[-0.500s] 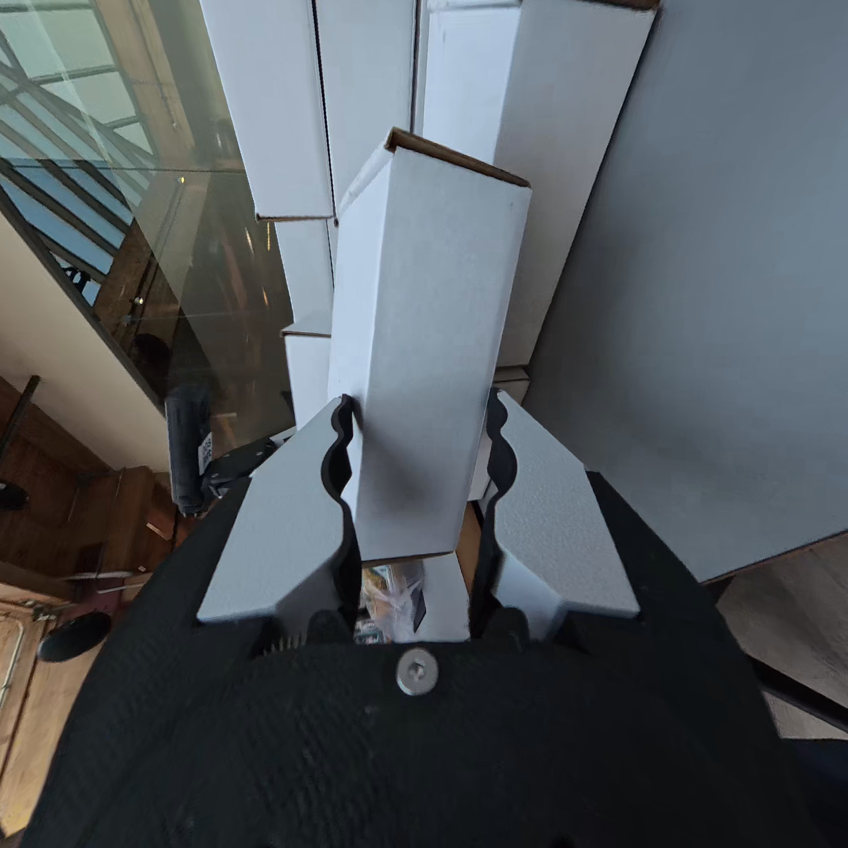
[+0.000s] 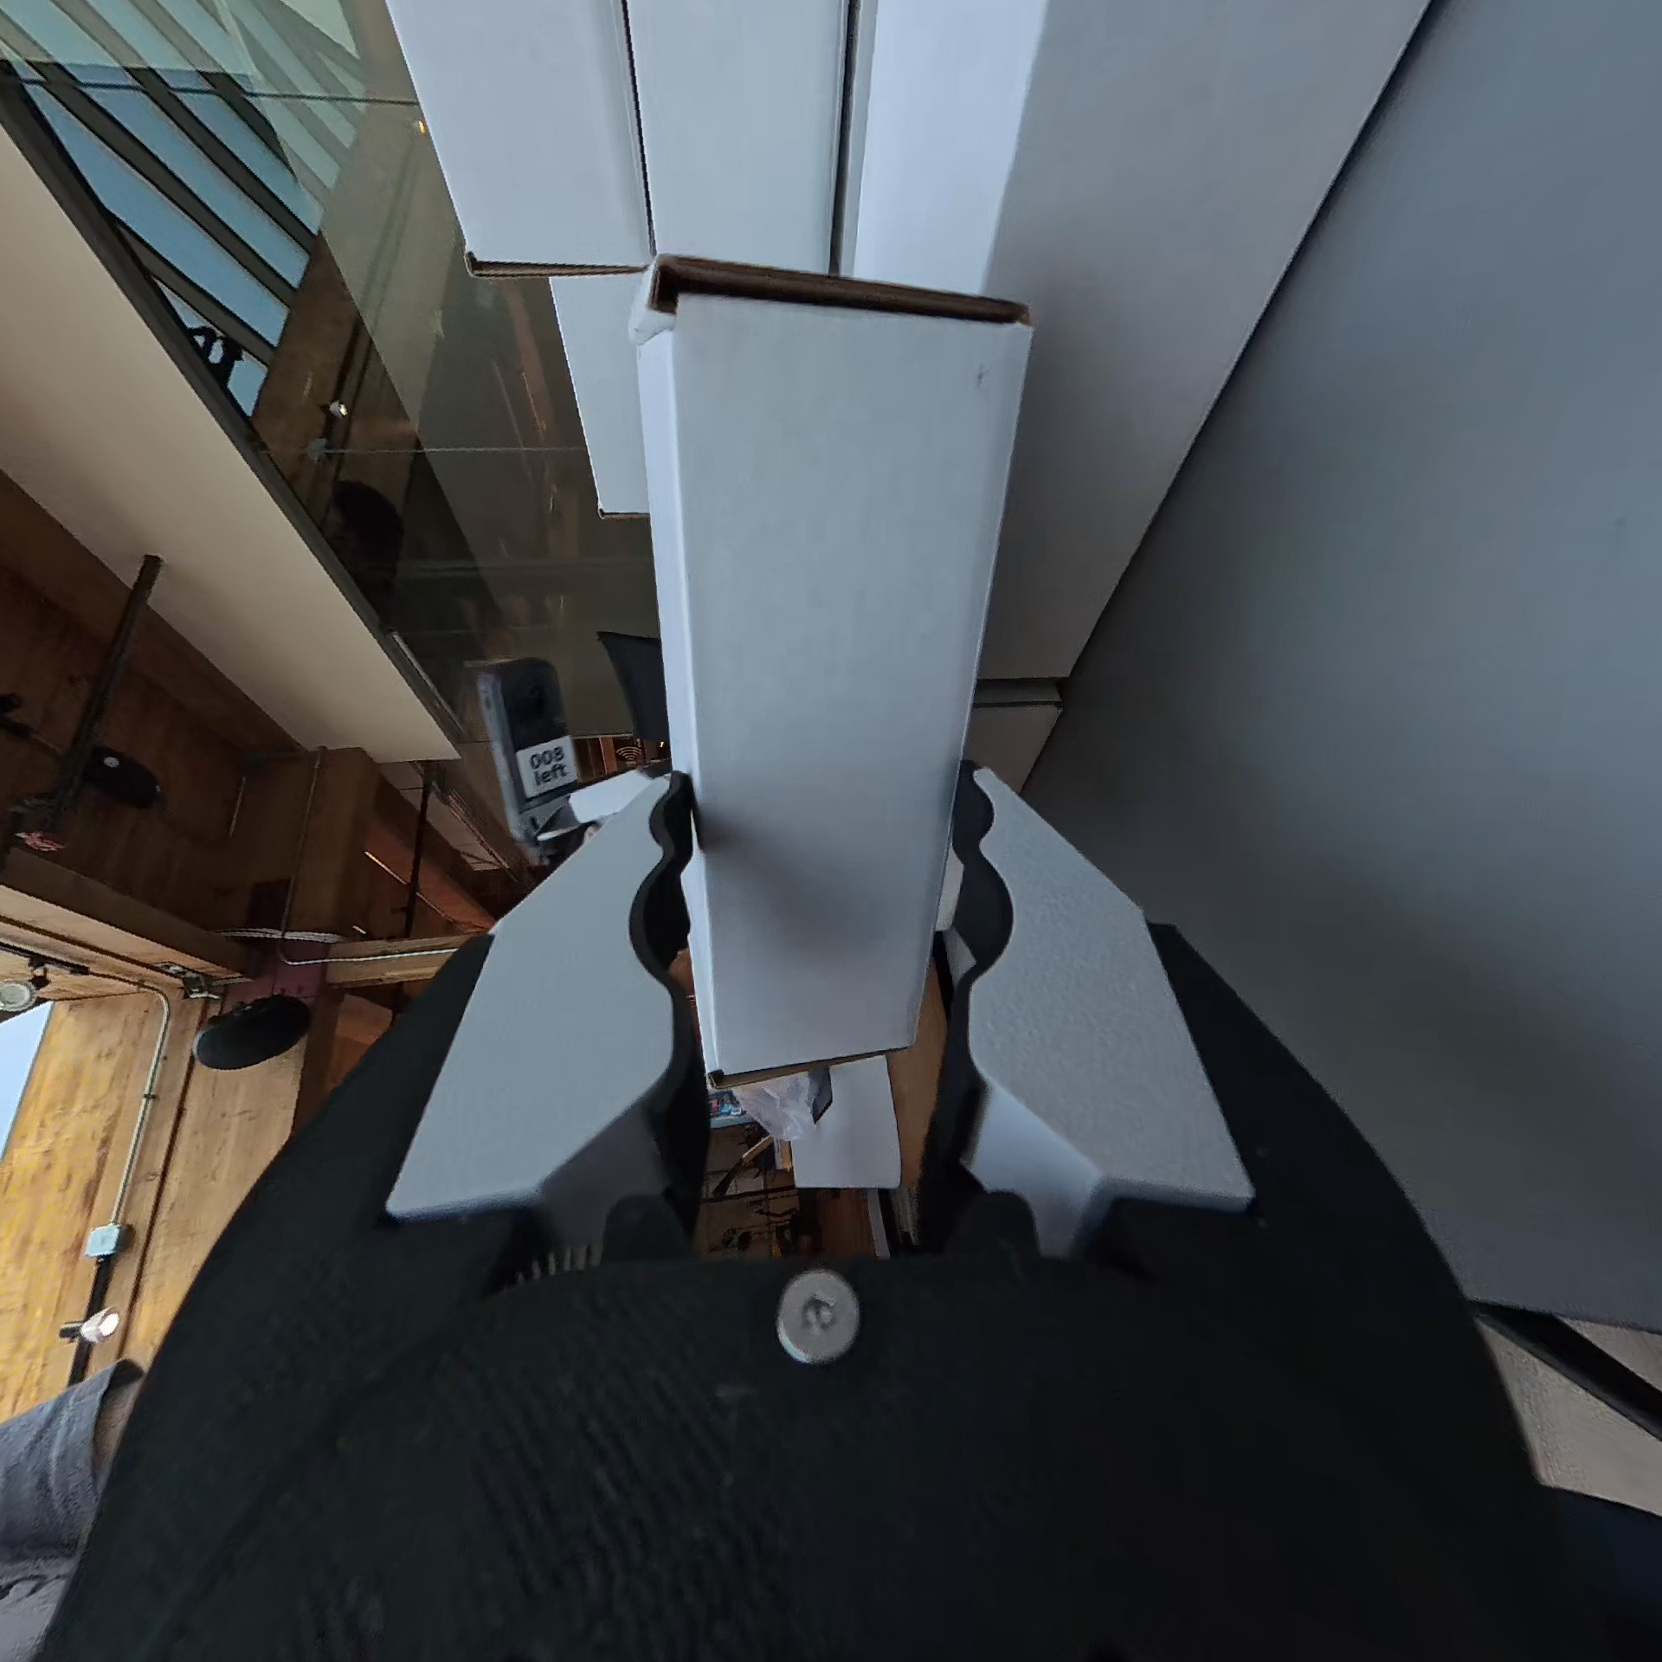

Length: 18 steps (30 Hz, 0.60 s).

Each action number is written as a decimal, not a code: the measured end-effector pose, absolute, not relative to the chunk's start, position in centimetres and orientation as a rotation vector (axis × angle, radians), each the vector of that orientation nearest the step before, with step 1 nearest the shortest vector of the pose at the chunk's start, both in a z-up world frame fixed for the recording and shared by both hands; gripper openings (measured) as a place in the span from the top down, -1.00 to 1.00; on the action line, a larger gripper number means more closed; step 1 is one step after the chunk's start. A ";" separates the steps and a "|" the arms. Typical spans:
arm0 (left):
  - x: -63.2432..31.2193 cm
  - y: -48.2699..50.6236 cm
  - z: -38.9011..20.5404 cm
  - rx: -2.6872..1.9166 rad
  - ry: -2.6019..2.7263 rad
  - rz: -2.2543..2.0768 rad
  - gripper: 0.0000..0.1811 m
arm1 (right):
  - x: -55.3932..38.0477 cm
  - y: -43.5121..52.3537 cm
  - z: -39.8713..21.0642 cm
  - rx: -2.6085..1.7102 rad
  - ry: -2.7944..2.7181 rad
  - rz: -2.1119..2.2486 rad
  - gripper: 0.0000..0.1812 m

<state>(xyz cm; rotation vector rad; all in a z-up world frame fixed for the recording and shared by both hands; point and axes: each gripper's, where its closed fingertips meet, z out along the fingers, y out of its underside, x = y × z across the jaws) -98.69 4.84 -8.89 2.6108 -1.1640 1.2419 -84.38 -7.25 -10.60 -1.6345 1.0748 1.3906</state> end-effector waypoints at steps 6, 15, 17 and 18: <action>-99.9 2.0 -9.5 2.370 -1.103 1.305 0.10 | -88.5 -12.0 -10.5 -1.860 0.948 1.448 0.35; -100.3 -0.9 -9.6 2.163 -0.798 1.500 0.00 | -91.0 -10.9 -10.7 -1.849 0.879 1.550 0.23; -100.2 -1.3 -9.6 2.093 -0.748 1.522 0.06 | -91.8 -10.6 -10.7 -1.870 0.838 1.582 0.27; -100.2 -1.7 -9.5 2.045 -0.719 1.531 0.04 | -92.0 -10.5 -10.7 -1.873 0.829 1.588 0.29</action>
